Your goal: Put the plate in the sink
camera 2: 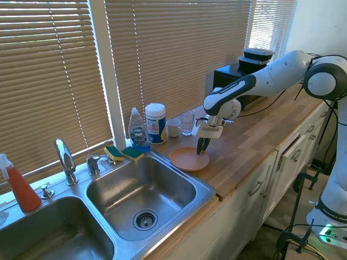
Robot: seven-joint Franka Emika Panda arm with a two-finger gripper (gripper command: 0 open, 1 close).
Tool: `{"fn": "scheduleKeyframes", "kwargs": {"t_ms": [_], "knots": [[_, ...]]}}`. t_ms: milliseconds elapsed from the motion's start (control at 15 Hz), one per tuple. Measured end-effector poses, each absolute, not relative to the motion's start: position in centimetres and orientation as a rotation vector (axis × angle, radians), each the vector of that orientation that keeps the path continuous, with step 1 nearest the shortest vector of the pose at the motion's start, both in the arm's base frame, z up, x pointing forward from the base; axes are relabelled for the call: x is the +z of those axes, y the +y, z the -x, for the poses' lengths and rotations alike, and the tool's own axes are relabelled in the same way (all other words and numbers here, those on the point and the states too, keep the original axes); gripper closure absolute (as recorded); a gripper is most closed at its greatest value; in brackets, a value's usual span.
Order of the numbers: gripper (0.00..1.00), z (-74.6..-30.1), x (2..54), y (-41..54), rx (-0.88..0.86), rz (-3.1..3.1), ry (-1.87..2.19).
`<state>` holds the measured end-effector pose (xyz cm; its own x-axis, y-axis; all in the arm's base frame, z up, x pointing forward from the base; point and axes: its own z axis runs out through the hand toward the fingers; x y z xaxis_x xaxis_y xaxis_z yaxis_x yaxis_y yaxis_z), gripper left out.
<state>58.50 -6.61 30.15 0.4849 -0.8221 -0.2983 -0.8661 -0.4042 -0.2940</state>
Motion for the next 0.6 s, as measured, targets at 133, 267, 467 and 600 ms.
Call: {"fn": "scheduleKeyframes", "kwargs": {"t_ms": [133,267,467,600], "knots": [[1.0,-58.4,30.0,-7.3,0.143,2.326,1.39],[1.0,-58.4,30.1,-7.4,0.139,2.327,1.372],[1.0,-58.4,31.2,-7.3,0.118,2.338,1.329],[1.0,-58.1,33.1,-6.6,0.1,2.347,1.261]]}}
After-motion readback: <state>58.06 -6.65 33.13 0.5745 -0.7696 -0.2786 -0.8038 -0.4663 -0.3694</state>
